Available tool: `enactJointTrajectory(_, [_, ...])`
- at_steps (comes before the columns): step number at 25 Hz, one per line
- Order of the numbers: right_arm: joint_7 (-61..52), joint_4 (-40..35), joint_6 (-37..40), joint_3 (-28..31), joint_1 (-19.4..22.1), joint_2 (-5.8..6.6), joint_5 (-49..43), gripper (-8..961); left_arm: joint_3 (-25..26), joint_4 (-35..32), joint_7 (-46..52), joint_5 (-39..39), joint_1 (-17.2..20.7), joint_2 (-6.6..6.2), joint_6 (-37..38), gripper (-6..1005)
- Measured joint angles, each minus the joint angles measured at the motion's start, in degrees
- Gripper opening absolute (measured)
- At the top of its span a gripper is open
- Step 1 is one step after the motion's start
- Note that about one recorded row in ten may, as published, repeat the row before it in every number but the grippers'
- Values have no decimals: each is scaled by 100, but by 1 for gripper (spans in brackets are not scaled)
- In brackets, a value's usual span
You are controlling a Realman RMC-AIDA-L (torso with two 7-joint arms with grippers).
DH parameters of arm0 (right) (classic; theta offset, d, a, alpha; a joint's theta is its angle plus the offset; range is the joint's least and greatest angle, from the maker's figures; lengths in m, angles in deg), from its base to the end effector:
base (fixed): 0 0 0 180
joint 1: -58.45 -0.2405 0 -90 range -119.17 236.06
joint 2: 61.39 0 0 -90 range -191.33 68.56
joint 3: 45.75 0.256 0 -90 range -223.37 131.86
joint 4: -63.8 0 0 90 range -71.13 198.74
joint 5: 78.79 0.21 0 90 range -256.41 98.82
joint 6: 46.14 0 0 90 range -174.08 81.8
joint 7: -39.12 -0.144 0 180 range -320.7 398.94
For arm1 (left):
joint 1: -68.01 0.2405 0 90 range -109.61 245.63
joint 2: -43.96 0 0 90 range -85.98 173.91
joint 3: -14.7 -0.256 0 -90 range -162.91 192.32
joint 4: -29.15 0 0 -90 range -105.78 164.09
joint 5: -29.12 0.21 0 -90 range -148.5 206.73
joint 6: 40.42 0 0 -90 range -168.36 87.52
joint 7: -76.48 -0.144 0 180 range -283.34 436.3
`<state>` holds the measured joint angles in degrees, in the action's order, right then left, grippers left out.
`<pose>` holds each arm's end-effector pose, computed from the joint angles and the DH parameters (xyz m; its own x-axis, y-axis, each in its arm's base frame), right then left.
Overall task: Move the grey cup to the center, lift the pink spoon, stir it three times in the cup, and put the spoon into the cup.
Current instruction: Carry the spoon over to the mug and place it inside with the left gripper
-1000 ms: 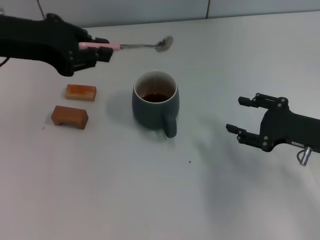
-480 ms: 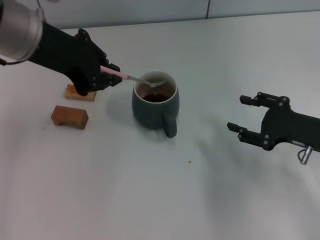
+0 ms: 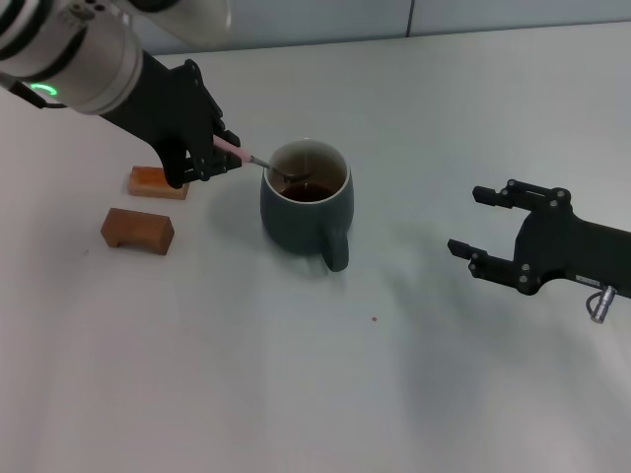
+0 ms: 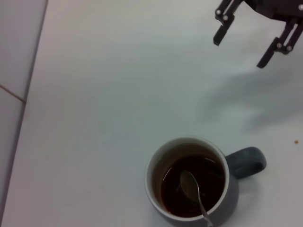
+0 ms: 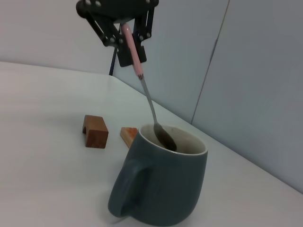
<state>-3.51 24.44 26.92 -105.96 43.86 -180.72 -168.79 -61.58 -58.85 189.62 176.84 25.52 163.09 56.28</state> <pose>0.3091 0.2945 -0.0153 0.9352 0.0641 -0.3482 -0.1514 -0.8167 -0.5569 -0.1004 0.3653 0.0281 0.9223 -0.0522 -0.3830 -0.1613 -0.9525 -0.2585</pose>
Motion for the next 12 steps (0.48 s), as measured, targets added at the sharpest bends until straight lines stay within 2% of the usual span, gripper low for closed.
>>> enactJointTrajectory(6, [0, -2, 0, 0, 0, -3, 1, 674, -455, 181, 67, 254, -101, -2, -239, 134])
enactJointTrajectory(12, [0, -2, 5, 0, 13, -3, 1, 674, -697, 375, 94, 417, -213, -3, -380, 135])
